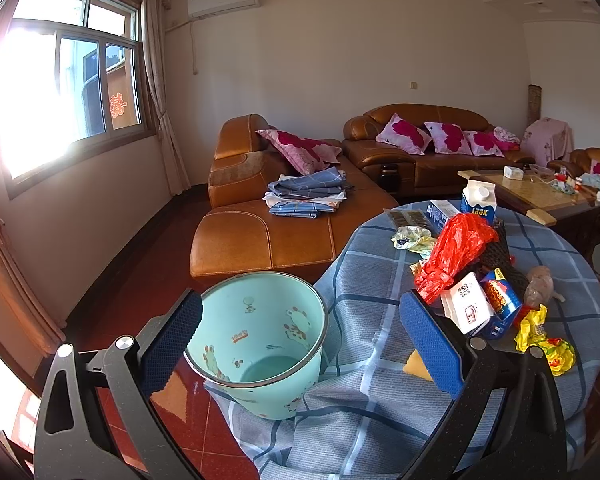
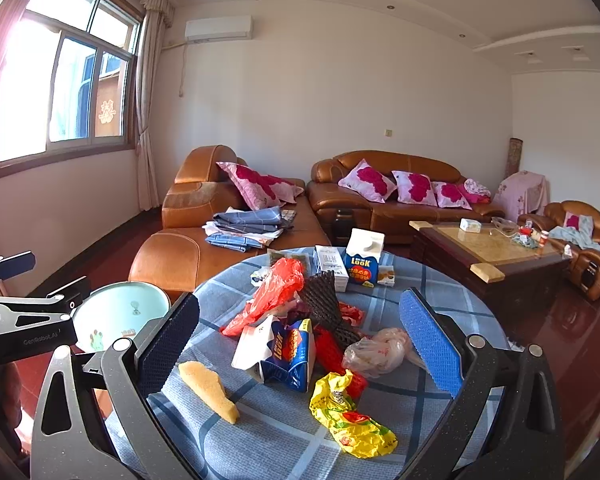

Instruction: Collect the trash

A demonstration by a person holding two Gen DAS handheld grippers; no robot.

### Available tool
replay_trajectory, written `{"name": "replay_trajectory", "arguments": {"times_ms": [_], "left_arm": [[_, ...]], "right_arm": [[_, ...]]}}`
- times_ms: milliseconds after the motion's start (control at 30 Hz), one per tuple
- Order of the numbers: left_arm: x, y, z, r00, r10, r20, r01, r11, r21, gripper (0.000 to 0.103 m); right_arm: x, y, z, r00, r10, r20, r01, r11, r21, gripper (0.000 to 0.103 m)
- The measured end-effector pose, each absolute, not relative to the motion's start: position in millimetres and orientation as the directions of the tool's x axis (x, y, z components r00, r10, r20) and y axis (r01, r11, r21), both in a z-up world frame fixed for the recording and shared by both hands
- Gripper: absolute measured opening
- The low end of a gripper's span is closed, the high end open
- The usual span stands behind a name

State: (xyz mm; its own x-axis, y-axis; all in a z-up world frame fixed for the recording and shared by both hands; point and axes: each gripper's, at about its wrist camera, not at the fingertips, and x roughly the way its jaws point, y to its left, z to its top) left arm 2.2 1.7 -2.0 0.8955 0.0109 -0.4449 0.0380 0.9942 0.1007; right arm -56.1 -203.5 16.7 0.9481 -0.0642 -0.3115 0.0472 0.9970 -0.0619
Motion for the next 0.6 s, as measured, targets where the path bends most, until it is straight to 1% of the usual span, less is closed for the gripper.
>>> {"name": "replay_trajectory", "arguments": {"times_ms": [600], "left_arm": [[6.2, 3.1, -5.6, 0.895, 0.019, -0.446, 0.031, 0.994, 0.105, 0.097]], "right_arm": [[-57.7, -202.3, 18.2, 0.948, -0.063, -0.313, 0.047, 0.997, -0.059, 0.098]]}}
